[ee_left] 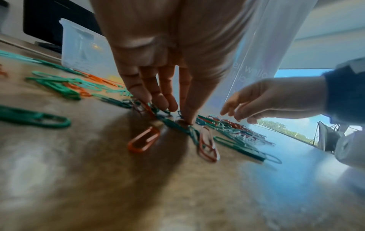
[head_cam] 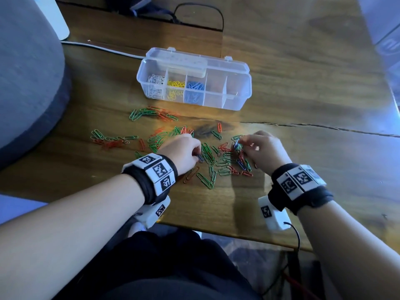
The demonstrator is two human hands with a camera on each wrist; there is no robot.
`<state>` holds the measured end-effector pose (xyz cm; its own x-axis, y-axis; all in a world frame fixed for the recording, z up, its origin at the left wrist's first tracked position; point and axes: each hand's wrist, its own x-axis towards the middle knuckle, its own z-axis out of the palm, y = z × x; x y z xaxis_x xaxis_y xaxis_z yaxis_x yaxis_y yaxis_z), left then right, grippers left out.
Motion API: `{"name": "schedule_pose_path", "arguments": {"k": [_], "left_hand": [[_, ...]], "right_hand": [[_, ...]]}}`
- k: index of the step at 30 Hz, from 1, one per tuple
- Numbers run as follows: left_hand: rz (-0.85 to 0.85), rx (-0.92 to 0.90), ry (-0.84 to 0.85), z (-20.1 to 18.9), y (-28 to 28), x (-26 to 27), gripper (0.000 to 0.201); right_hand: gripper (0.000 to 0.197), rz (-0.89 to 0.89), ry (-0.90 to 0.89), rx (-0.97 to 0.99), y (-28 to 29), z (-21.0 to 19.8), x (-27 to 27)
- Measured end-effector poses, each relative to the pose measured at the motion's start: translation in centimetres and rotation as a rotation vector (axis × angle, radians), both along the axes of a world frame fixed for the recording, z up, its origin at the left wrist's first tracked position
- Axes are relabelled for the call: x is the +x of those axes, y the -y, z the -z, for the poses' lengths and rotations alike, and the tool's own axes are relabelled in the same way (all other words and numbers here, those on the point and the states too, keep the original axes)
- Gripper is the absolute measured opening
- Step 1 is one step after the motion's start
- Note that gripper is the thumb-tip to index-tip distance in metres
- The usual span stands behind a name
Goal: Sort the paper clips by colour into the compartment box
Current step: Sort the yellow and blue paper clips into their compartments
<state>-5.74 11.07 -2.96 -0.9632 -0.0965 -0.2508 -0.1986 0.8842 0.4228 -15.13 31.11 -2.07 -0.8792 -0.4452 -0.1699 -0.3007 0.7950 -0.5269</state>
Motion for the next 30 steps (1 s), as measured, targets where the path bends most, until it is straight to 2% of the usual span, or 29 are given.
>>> {"name": "schedule_pose_path", "arguments": {"k": [3,5,7,9,11,13,16,17,19,22,23,27,30], "left_hand": [[0.036,-0.044,-0.024,0.1,-0.1,0.1,0.009],[0.033,-0.037,-0.027,0.1,0.1,0.2,0.010],[-0.050,0.027,-0.050,-0.1,0.3,0.2,0.009],[-0.196,0.170,-0.081,-0.1,0.5,0.4,0.004],[-0.301,0.393,-0.076,0.1,0.8,0.5,0.004],[-0.351,0.652,-0.026,0.2,1.1,0.9,0.016],[-0.425,0.894,0.050,0.0,0.9,1.2,0.025],[-0.457,0.953,0.068,-0.2,0.8,1.2,0.024],[-0.493,1.039,0.092,-0.6,0.5,1.2,0.022],[-0.482,1.065,0.104,-0.9,0.0,1.1,0.021],[-0.470,1.047,0.104,-0.9,-0.2,0.9,0.021],[-0.441,0.901,0.121,-0.6,-1.3,0.0,0.022],[-0.394,0.805,0.146,-0.6,-1.9,-0.6,0.026]], "right_hand": [[0.035,-0.113,-0.017,0.119,0.7,0.5,-0.4],[0.031,-0.105,-0.050,0.144,0.8,0.6,-0.7],[0.025,-0.104,-0.049,0.163,0.9,0.5,-1.0],[0.022,-0.116,-0.032,0.167,0.8,0.2,-1.0],[0.017,-0.080,-0.043,0.114,0.4,-0.1,-1.1],[0.013,0.060,0.000,-0.037,-0.1,-0.5,-1.1],[0.010,0.208,0.202,-0.308,-1.0,-0.6,-0.7],[0.009,0.230,0.246,-0.335,-1.4,-0.6,-0.5],[0.010,0.251,0.251,-0.256,-2.2,-0.6,-0.4],[0.011,0.224,0.124,0.022,-3.1,-0.8,-0.4],[0.011,0.207,0.082,0.060,-3.1,-0.8,-0.4],[0.016,0.026,-0.037,-0.002,-1.0,-0.5,-0.9],[0.021,-0.143,-0.060,0.133,0.2,-0.1,-1.4]]}}
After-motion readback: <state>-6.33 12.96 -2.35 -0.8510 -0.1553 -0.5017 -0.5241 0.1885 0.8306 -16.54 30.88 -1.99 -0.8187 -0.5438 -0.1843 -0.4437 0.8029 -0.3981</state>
